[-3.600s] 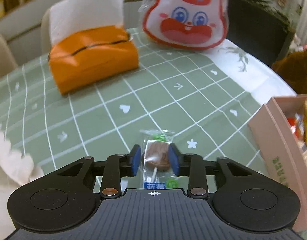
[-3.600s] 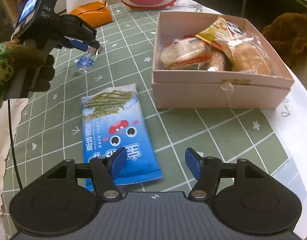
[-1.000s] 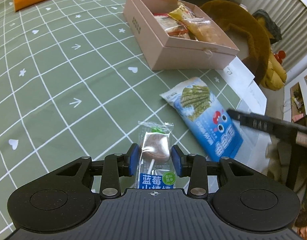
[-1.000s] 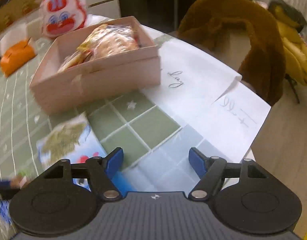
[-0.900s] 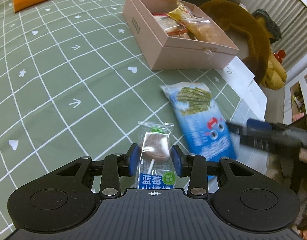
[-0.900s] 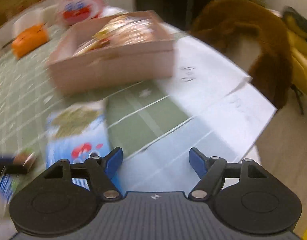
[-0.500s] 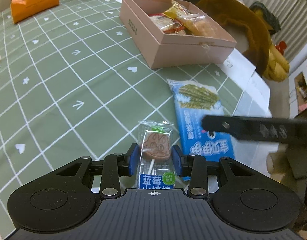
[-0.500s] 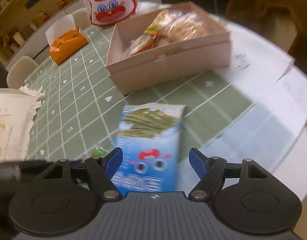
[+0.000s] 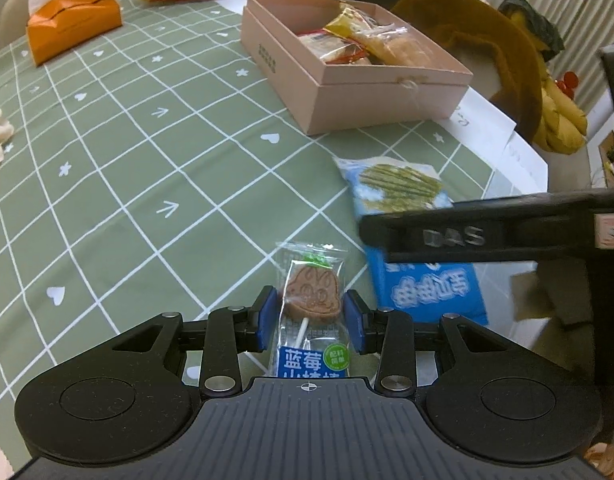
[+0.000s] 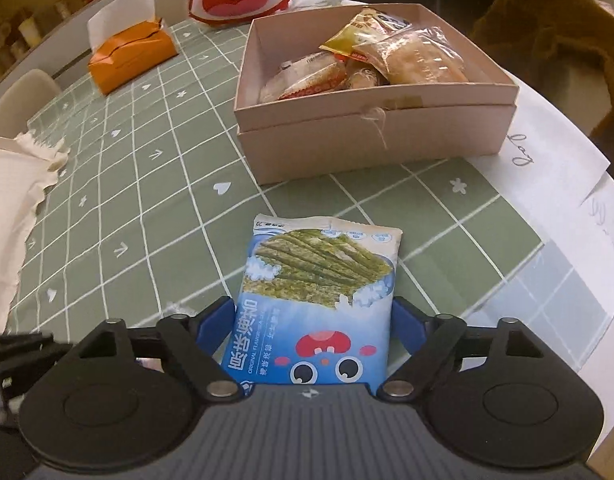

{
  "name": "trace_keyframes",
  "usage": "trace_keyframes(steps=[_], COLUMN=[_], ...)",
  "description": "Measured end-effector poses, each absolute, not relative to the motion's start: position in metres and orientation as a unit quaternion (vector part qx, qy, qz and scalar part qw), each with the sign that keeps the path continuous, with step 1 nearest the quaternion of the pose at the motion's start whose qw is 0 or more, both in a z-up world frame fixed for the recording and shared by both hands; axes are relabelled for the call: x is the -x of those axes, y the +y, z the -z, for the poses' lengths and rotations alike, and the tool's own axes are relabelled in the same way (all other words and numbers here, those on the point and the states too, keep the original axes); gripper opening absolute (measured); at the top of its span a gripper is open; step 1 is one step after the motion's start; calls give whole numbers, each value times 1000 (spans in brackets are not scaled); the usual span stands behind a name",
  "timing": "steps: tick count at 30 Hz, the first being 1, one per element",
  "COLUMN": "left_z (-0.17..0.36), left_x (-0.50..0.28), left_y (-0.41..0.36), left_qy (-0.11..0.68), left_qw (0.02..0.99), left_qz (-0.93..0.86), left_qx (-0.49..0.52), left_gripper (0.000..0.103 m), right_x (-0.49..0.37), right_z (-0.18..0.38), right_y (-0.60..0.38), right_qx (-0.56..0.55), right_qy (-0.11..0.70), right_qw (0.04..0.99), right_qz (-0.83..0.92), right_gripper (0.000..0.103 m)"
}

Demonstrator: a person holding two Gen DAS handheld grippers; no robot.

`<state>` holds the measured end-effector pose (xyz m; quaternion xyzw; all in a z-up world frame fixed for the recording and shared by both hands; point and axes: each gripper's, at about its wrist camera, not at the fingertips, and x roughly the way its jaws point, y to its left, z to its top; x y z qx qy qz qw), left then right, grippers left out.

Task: Organize snacks
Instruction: 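Lift the blue seaweed pack with the right tool while the left tool holds the lollipop, then carry the seaweed pack and lollipop toward the pink box with both tools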

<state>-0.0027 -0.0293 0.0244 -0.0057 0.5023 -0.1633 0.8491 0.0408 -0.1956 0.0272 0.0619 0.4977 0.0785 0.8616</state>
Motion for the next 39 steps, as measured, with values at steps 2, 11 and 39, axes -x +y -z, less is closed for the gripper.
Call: trace_keyframes(steps=[2, 11, 39], left_z=[-25, -48, -36], left_x=[2, -7, 8], left_y=[-29, -21, -82], left_qy=[503, 482, 482], left_qw=[849, 852, 820], left_qz=[162, 188, 273], left_qx=[10, 76, -147], left_gripper=[42, 17, 29], right_x=[-32, 0, 3], right_z=[-31, -79, -30], right_y=[-206, -252, -273], right_qx=[-65, -63, -89], right_qy=[493, 421, 470], right_qw=[863, 901, 878], right_qz=[-85, -84, -19], right_gripper=[81, 80, 84])
